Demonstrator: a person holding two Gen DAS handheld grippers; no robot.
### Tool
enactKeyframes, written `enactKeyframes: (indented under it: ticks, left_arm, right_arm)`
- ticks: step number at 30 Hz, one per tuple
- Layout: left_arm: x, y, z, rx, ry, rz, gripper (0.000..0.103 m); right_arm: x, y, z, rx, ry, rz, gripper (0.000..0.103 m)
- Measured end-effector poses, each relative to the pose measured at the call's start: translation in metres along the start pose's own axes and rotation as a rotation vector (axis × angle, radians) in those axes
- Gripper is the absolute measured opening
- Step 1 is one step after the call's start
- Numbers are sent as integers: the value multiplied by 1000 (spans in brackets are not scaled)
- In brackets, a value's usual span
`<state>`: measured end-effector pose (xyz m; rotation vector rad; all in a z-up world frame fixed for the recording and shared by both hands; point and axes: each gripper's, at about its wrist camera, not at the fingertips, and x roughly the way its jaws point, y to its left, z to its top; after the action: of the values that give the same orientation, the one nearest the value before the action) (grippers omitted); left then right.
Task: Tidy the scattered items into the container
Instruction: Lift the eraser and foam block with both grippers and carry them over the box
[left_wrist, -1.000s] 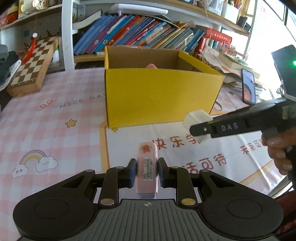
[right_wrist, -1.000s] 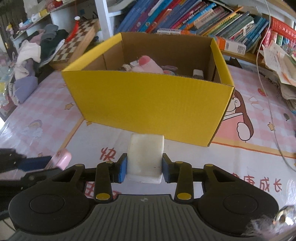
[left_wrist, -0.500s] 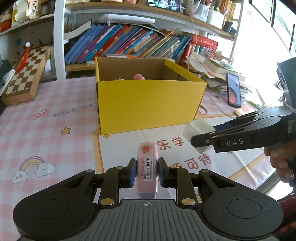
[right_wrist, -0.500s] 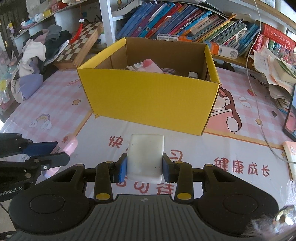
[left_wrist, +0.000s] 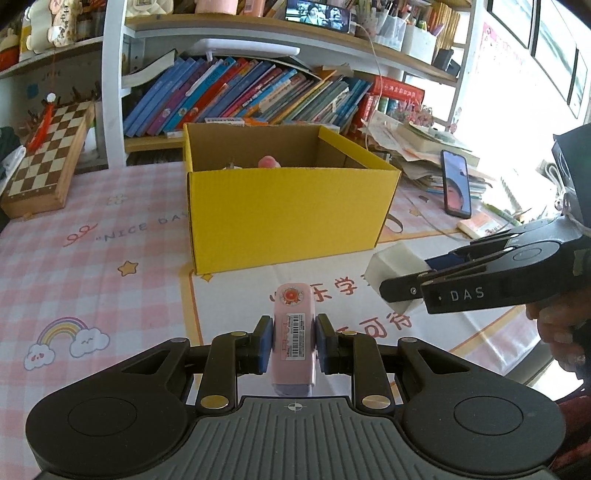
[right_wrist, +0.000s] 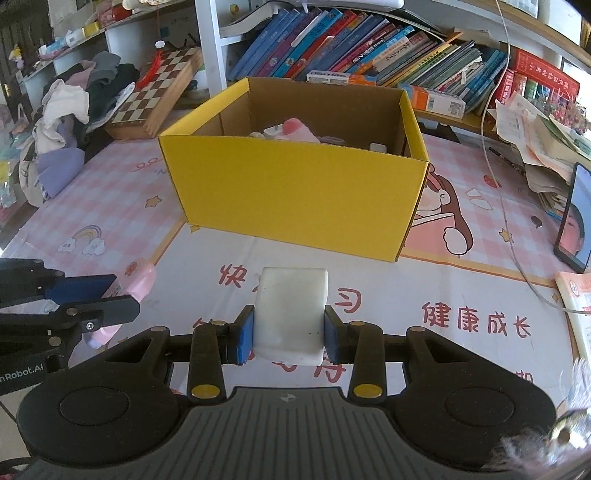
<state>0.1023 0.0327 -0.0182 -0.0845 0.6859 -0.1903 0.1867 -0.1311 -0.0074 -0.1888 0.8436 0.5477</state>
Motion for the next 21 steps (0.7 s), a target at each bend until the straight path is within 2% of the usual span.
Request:
enactKeyframes:
  ticks: [11, 21]
  left_arm:
    - [-5, -1, 5, -5, -32, -4, 23]
    - [-22, 0, 56, 24, -171, -33, 23]
  right_arm:
    - [-3, 0, 3, -23, -9, 3, 34]
    - [-24, -6, 31, -36, -89, 29, 34]
